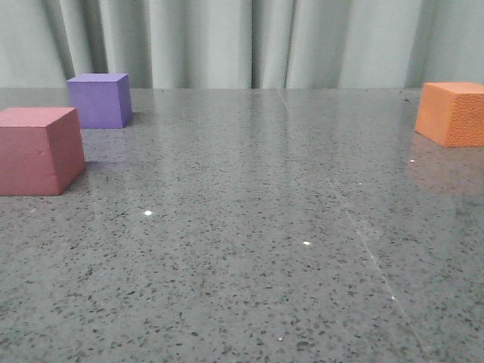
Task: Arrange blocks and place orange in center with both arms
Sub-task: 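Move the right gripper above the orange cube and open it, then lower the right gripper and grasp the orange cube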
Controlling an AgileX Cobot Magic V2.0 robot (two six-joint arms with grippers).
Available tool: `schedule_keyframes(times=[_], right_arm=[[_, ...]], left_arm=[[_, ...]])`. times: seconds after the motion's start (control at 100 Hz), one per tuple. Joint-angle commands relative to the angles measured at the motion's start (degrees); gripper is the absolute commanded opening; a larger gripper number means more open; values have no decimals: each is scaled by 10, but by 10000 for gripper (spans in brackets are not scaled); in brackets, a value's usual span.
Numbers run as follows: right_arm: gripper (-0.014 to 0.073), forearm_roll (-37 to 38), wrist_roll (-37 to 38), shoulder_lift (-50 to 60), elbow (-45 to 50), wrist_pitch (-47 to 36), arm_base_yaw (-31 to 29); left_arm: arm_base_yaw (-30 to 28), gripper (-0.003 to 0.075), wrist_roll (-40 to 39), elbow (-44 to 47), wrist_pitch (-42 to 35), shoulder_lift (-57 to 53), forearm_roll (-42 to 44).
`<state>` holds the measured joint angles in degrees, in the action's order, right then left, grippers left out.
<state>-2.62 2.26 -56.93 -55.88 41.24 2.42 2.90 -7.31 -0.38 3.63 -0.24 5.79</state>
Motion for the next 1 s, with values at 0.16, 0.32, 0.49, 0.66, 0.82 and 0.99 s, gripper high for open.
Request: schedule_keyframes(times=[0.16, 0.32, 0.49, 0.66, 0.82, 0.99], right_arm=[[636, -2, -37, -133, -152, -3, -2], [636, -2, -49, -215, -219, 16, -2], [636, -2, -50, -272, -243, 19, -3], [636, -2, -50, -305, -244, 17, -3], [636, -2, -51, -326, -244, 9, -4], [636, -2, -51, -346, -244, -1, -4]], left_arm=[[-1, -19, -1, 32, -44, -19, -5], [-1, -19, -1, 32, -44, -19, -5], [-1, -19, -1, 32, -44, -19, -5], [-1, -19, -1, 32, -44, -19, -5], [-1, -19, -1, 32, -44, -19, -5], [-1, -19, -1, 32, -44, -19, -5]])
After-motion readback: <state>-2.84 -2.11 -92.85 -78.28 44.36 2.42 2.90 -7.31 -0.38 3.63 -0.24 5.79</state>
